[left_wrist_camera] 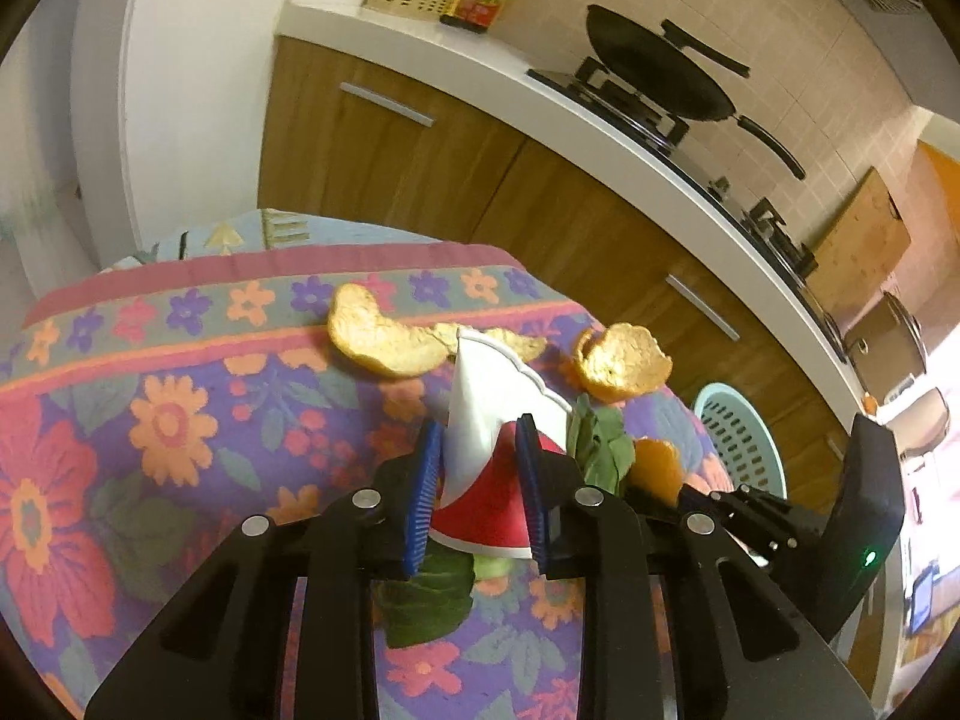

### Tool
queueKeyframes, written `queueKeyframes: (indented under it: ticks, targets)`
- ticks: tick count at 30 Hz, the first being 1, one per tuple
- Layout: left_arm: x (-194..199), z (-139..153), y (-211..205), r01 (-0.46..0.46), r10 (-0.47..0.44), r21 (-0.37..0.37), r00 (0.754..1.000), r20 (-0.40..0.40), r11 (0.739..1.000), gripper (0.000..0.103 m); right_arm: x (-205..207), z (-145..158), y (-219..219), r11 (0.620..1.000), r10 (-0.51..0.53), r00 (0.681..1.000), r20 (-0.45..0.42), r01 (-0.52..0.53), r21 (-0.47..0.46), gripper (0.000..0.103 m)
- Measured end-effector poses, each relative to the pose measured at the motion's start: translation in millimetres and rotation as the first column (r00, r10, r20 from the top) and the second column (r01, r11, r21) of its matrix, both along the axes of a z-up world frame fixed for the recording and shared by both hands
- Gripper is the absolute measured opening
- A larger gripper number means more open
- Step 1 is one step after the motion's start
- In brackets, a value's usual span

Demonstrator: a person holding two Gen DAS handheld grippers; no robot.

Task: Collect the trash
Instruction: 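Grasp an orange peel with the right gripper while the left lifts the paper cup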

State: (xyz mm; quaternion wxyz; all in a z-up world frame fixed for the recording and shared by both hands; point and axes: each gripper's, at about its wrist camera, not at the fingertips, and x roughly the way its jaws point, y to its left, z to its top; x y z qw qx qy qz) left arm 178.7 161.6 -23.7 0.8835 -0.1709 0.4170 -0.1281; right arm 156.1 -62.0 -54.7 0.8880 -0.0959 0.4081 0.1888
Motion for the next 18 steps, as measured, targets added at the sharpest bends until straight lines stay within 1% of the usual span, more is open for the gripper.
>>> queueKeyframes:
  ticks: [2, 4, 5, 6, 8, 12, 15, 18]
  targets:
    - [-3, 1, -4, 0.016, -0.016, -0.004, 1.000, 0.009, 1.000, 0.025, -2, 2, -7, 1.000, -0.007, 1.000, 0.004, 0.007, 0.019, 0.010]
    - [-7, 2, -8, 0.059, -0.059, -0.042, 0.998, 0.007, 0.997, 0.029, -2, 3, -14, 0.999, -0.009, 1.000, -0.006, 0.009, 0.043, 0.010]
    - [-8, 2, -12, 0.071, -0.071, -0.037, 0.997, 0.005, 0.997, 0.030, 0, 2, -16, 0.999, -0.010, 1.000, -0.015, 0.011, 0.053, 0.010]
    - [-8, 2, -18, 0.074, -0.074, -0.011, 0.997, 0.008, 0.997, 0.031, 1, 2, -17, 0.998, -0.012, 1.000, -0.021, 0.013, 0.058, 0.010]
    - [-7, -1, -32, 0.085, -0.085, 0.039, 0.996, -0.003, 0.996, 0.036, 2, 3, -18, 0.998, -0.013, 1.000, -0.021, 0.014, 0.061, 0.010]
    - [-7, -1, -45, 0.070, -0.070, 0.089, 0.998, 0.004, 0.994, 0.036, -5, 6, -17, 0.998, -0.004, 1.000, 0.005, 0.004, 0.065, 0.009]
    - [-12, 3, -48, 0.052, -0.054, 0.119, 0.998, 0.017, 0.992, 0.035, -13, 14, -26, 0.994, 0.011, 0.999, 0.030, -0.015, 0.106, 0.009]
    - [-23, 13, -45, 0.018, -0.024, 0.109, 0.999, 0.047, 0.994, 0.035, -21, 23, -40, 0.986, 0.023, 0.998, 0.050, -0.031, 0.163, 0.009]
